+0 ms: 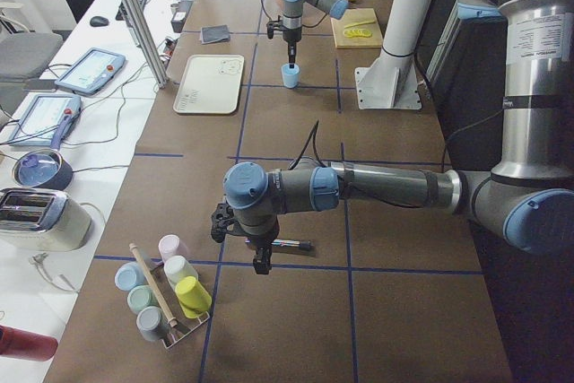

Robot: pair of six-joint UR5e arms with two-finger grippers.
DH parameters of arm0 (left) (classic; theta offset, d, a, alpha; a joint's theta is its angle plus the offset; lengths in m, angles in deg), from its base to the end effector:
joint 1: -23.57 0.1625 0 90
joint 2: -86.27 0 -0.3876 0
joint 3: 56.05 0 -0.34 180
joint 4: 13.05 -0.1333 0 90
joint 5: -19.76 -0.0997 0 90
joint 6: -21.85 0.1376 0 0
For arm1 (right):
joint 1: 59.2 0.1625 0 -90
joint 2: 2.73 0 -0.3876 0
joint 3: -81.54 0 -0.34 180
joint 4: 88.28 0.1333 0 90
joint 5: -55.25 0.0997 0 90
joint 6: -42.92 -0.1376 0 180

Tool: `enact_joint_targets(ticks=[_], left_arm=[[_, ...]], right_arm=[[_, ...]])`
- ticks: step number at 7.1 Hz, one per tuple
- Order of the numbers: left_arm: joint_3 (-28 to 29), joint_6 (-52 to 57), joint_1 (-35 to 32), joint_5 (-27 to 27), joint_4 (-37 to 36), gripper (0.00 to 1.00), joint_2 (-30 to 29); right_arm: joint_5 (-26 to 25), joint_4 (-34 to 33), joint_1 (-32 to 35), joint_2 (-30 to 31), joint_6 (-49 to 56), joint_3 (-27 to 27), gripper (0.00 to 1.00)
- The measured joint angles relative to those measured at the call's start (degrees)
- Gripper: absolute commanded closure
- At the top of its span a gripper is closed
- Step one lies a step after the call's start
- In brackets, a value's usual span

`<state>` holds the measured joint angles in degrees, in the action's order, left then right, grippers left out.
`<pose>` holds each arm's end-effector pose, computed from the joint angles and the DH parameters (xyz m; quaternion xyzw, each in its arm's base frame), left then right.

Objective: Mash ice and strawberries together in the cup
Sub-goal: 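Open the right gripper to drop the ice cube into the cup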

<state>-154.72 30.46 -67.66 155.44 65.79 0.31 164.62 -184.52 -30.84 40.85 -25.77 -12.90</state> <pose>-0.0434 -0.3989 0.6285 -0.0191 0.3906 0.0372 0.9196 -0.5370 -0.3895 0.1884 0.0159 -0.4050 -0.0077 0.9142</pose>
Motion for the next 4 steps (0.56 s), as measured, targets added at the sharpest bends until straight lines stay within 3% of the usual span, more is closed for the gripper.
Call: enact_joint_targets(ticks=[4], left_arm=[[-0.23,-0.02,0.0,-0.03,0.0,0.0,0.0]], right_arm=[[0.13,0.0,0.62,-0.07,-0.04,-0.41,0.01]])
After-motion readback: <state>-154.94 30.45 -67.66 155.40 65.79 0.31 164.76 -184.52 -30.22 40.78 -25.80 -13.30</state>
